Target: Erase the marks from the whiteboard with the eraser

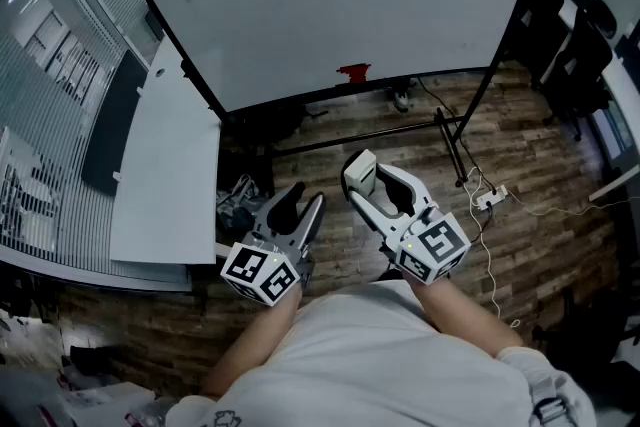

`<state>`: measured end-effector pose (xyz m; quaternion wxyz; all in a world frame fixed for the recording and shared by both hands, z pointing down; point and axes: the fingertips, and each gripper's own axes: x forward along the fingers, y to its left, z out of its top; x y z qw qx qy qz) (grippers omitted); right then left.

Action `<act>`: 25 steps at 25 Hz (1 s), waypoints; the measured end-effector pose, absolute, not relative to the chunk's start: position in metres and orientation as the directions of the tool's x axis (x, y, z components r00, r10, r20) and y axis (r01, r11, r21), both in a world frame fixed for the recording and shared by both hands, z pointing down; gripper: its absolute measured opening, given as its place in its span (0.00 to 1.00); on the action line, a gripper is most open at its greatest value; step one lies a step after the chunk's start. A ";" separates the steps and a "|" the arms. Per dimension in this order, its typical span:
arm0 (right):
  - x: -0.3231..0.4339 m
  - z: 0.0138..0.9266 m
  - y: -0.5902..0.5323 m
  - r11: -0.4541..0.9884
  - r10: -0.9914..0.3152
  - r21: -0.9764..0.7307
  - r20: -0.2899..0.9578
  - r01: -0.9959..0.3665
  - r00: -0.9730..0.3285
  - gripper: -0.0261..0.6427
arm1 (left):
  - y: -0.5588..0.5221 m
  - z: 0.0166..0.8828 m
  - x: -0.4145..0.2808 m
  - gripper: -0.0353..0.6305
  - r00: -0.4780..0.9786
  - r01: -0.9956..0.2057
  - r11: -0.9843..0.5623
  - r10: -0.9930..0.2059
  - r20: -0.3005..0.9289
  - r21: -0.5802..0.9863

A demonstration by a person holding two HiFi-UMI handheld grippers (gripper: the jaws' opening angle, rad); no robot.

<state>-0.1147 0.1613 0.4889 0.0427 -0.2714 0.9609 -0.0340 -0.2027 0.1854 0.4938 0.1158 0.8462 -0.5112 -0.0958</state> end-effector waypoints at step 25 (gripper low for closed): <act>-0.054 0.480 0.077 0.845 -0.531 0.007 -0.098 -0.534 -0.842 0.38 | 0.089 0.501 -0.141 0.31 0.483 -0.830 -0.468 -0.875 -0.027 0.303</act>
